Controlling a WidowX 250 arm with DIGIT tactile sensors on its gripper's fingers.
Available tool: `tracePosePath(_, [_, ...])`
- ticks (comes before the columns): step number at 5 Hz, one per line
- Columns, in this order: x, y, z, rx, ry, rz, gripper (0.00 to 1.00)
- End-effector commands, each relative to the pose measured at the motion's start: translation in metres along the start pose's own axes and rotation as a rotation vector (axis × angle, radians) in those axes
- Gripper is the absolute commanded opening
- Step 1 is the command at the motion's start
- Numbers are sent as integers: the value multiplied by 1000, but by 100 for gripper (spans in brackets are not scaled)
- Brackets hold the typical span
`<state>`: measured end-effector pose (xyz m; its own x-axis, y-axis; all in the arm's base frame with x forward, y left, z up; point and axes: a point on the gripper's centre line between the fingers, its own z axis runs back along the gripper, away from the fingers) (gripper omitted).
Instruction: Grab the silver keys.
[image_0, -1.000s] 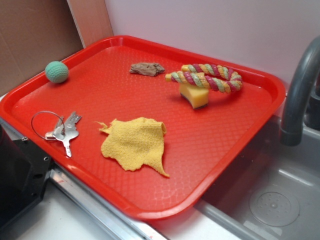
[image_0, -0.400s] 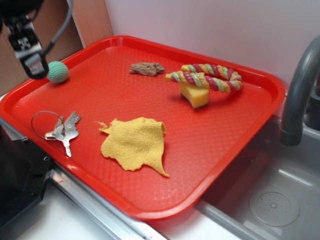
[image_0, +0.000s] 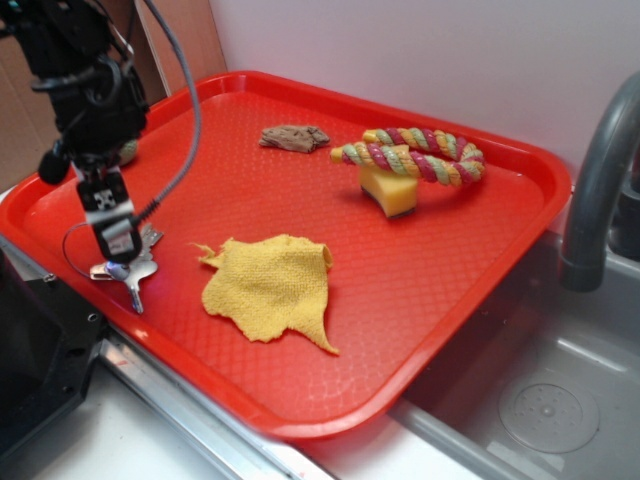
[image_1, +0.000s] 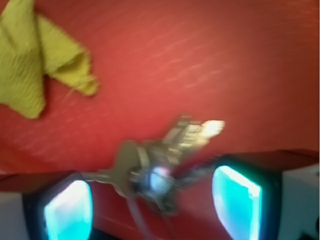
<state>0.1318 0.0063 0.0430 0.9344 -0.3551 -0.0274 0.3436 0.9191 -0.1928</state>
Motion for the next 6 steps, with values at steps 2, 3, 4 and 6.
tracePosePath(2, [-10, -9, -23, 86, 126, -35, 100])
tracePosePath(3, [-12, -5, -22, 63, 102, -6, 0])
tracePosePath(4, [-11, 1, -13, 32, 62, 29, 0])
tracePosePath(6, [-12, 15, 8, 41, 34, 105, 0])
